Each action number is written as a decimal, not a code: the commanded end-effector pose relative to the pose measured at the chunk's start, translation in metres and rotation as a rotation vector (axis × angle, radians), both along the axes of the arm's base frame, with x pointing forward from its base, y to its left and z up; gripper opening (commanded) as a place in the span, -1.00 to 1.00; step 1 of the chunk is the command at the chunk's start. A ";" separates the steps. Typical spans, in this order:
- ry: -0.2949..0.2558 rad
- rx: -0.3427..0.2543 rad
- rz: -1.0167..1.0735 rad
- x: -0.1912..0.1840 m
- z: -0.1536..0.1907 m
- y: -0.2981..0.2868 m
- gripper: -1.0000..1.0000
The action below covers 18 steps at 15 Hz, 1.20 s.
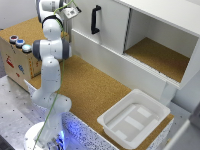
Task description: Put the purple object on top of the drawer
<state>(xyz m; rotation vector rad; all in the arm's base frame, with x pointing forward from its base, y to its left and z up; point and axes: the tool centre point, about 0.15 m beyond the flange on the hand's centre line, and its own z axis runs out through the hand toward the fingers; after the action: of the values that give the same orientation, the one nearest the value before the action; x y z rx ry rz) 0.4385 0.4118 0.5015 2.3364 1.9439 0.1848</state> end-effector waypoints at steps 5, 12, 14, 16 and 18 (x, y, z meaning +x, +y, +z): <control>-0.034 0.102 -0.489 -0.029 -0.044 -0.077 1.00; 0.001 0.293 -0.943 -0.055 -0.071 -0.115 1.00; 0.016 0.323 -0.997 -0.061 -0.077 -0.115 1.00; 0.006 0.347 -1.009 -0.065 -0.077 -0.116 1.00; 0.000 0.369 -0.976 -0.071 -0.078 -0.115 1.00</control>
<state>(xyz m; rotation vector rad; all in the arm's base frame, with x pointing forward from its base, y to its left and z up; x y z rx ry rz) 0.4030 0.3209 0.4435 3.0624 0.6283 0.1557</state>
